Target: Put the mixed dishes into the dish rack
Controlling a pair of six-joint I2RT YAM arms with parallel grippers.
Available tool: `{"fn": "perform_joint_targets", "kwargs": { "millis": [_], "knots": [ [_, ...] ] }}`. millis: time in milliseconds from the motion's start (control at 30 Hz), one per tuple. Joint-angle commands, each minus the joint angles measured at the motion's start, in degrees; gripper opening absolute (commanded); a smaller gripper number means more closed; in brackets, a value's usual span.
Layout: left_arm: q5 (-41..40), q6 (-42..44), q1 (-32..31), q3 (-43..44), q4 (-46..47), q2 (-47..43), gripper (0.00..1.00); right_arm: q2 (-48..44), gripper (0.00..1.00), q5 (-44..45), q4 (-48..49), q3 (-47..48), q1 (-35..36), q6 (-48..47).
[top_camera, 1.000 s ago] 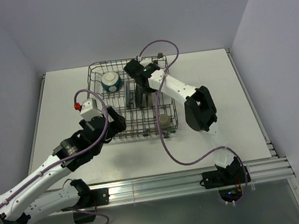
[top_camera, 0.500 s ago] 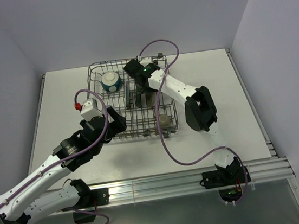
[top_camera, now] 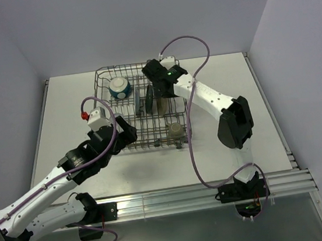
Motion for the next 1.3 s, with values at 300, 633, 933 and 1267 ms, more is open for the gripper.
{"fn": "perform_joint_targets", "kwargs": {
  "millis": [300,633,933,1267],
  "knots": [
    [9.2,-4.9,0.2,-5.3,3.6,-2.8,0.99,-27.0,0.93,-4.1,8.5,-26.8,2.7,1.2],
    [20.2,-8.1,0.2,-12.3,10.3,-7.1,0.99,-48.2,0.96,-14.5,26.3,-56.2,7.3,3.7],
    [30.0,-10.7,0.2,-22.3,19.5,-17.1,0.99,-66.1,0.99,-18.2,36.2,-76.9,7.7,7.4],
    [40.5,-15.8,0.2,-36.8,35.7,-26.6,0.99,-84.1,1.0,-26.5,50.5,-94.7,7.7,14.4]
  ]
}}
